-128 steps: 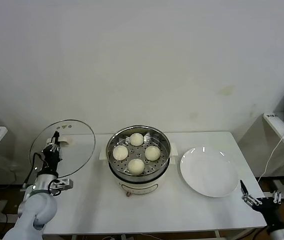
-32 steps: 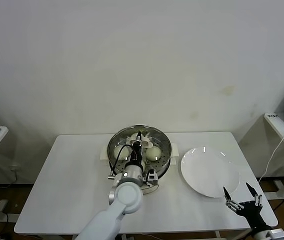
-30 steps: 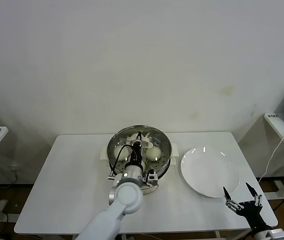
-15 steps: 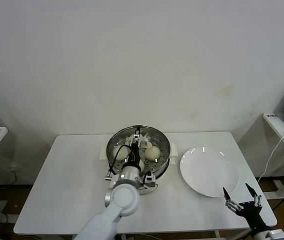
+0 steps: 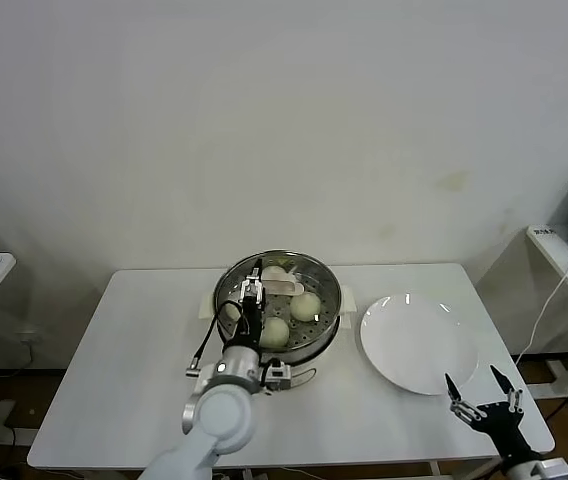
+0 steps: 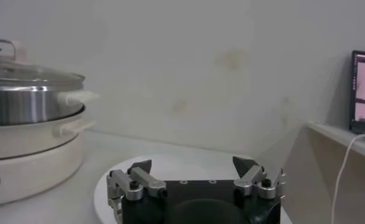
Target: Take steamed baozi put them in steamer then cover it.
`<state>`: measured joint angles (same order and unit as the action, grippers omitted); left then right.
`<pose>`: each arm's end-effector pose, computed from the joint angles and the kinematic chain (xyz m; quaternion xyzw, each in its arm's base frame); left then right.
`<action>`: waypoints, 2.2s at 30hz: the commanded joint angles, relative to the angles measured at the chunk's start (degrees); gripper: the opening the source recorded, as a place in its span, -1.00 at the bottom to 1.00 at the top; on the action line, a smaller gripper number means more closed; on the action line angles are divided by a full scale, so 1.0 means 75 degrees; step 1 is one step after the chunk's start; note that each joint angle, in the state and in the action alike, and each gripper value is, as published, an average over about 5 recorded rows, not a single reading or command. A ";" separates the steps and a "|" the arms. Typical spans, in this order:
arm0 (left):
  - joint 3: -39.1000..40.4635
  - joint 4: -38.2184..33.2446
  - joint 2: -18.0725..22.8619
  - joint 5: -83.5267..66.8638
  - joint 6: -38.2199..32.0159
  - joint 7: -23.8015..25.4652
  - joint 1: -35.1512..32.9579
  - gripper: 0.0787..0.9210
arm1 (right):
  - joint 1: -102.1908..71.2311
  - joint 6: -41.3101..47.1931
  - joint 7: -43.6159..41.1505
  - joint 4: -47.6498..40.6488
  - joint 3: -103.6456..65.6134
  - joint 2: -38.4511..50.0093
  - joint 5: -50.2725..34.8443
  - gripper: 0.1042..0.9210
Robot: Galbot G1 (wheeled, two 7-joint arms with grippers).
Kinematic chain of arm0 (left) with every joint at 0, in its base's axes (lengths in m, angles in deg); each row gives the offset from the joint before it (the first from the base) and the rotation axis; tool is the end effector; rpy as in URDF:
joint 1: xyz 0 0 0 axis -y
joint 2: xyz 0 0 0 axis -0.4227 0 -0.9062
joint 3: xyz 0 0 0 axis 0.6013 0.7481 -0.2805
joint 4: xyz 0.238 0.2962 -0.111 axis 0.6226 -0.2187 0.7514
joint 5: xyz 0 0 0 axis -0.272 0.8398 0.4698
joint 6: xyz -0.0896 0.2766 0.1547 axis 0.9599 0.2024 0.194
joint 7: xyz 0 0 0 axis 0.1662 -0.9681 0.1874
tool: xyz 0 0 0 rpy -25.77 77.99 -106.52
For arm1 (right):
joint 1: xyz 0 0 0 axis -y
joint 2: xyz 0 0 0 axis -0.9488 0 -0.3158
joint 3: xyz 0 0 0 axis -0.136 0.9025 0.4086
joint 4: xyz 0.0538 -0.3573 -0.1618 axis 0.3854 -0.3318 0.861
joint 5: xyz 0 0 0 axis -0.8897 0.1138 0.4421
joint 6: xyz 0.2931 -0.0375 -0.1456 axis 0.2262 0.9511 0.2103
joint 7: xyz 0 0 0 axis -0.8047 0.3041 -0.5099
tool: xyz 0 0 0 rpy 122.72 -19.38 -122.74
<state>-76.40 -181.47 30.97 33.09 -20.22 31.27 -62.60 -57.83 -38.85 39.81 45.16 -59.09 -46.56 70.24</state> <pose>0.2713 -0.0757 -0.3045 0.0490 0.7182 0.6933 0.0349 0.0766 -0.1823 -0.3624 0.0358 -0.9950 0.0698 0.0625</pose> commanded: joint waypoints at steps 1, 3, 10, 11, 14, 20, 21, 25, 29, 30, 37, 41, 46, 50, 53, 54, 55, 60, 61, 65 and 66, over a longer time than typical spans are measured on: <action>-0.0335 -0.0745 -0.0260 -0.0109 -0.0037 -0.0020 -0.0494 0.77 | -0.0041 -0.0026 -0.0004 0.0026 -0.0036 0.0014 -0.0028 0.76; -0.0456 -0.0986 -0.0323 -0.0171 -0.0040 -0.0031 -0.0639 0.77 | -0.0042 -0.0037 -0.0004 0.0013 -0.0055 0.0022 -0.0041 0.76; -0.1210 -0.2318 -0.0636 -0.1025 -0.0115 -0.0195 -0.1614 0.77 | -0.0005 -0.0097 0.0032 -0.0062 -0.0063 0.0004 -0.0044 0.76; -0.1357 -0.2505 -0.0670 -0.1397 -0.0125 -0.0271 -0.1805 0.77 | 0.0007 -0.0118 0.0044 -0.0077 -0.0063 0.0001 -0.0043 0.76; -0.1990 -0.2911 -0.0734 -0.3048 -0.0294 -0.0760 -0.2480 0.77 | 0.0040 -0.0192 0.0078 -0.0099 -0.0064 0.0000 -0.0045 0.76; -0.3793 -0.2495 -0.0759 -0.7396 -0.2518 -0.2498 -0.3639 0.77 | 0.0073 -0.0381 0.0140 -0.0135 -0.0053 0.0027 -0.0070 0.76; -0.4062 -0.2291 -0.0690 -0.8133 -0.3011 -0.2678 -0.3751 0.77 | 0.0092 -0.0422 0.0149 -0.0142 -0.0038 0.0027 -0.0068 0.76; -0.4810 -0.1659 -0.0361 -1.0718 -0.4259 -0.2948 -0.4177 0.77 | 0.0202 -0.0607 0.0176 -0.0161 0.0062 0.0018 -0.0062 0.76; -0.5266 -0.1039 -0.0149 -1.2327 -0.5124 -0.2926 -0.4585 0.77 | 0.0387 -0.0814 0.0222 -0.0227 0.0247 -0.0070 -0.0014 0.76; -0.5357 -0.0875 -0.0075 -1.2519 -0.5362 -0.2900 -0.4676 0.77 | 0.0441 -0.0861 0.0239 -0.0252 0.0298 -0.0113 0.0006 0.76; -0.5621 -0.0546 0.0652 -1.1890 -0.6192 -0.2833 -0.5183 0.77 | 0.0557 -0.1018 0.0254 -0.0357 0.0428 -0.0289 0.0091 0.76; -0.5582 -0.0611 0.0859 -1.1366 -0.6252 -0.2953 -0.5319 0.77 | 0.0532 -0.1043 0.0236 -0.0340 0.0422 -0.0301 0.0082 0.76; -0.5462 -0.0692 0.0959 -1.1303 -0.6237 -0.2987 -0.5476 0.77 | 0.0478 -0.1043 0.0213 -0.0269 0.0415 -0.0303 0.0063 0.76; -0.5361 -0.0600 0.1053 -1.1275 -0.6140 -0.2994 -0.5525 0.77 | 0.0452 -0.1024 0.0199 -0.0253 0.0463 -0.0330 0.0102 0.76; -0.5270 -0.0574 0.1141 -1.1081 -0.6056 -0.3002 -0.5520 0.77 | 0.0453 -0.1001 0.0200 -0.0241 0.0517 -0.0355 0.0144 0.76; -0.5243 -0.0594 0.1167 -1.1011 -0.6013 -0.3002 -0.5518 0.77 | 0.0451 -0.0993 0.0199 -0.0233 0.0533 -0.0360 0.0158 0.76; -0.5219 -0.0632 0.1188 -1.0946 -0.5944 -0.2998 -0.5518 0.77 | 0.0447 -0.0984 0.0196 -0.0223 0.0547 -0.0364 0.0171 0.76; -0.5118 -0.0822 0.1237 -1.0891 -0.5496 -0.3002 -0.5508 0.77 | 0.0401 -0.0887 0.0171 -0.0169 0.0572 -0.0358 0.0185 0.76; -0.5108 -0.0840 0.1244 -1.0889 -0.5415 -0.3008 -0.5506 0.77 | 0.0377 -0.0834 0.0162 -0.0150 0.0581 -0.0351 0.0193 0.76; -0.5109 -0.0837 0.1294 -1.0833 -0.5169 -0.3004 -0.5501 0.77 | 0.0203 -0.0472 0.0117 0.0047 0.0717 -0.0317 0.0176 0.76; -0.5116 -0.0822 0.1314 -1.0807 -0.5119 -0.2997 -0.5497 0.77 | 0.0162 -0.0378 0.0103 0.0117 0.0766 -0.0310 0.0169 0.76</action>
<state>-114.56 -187.49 39.63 -48.64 -61.95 8.97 -103.07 -55.29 -45.10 40.92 44.19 -54.72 -48.96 71.60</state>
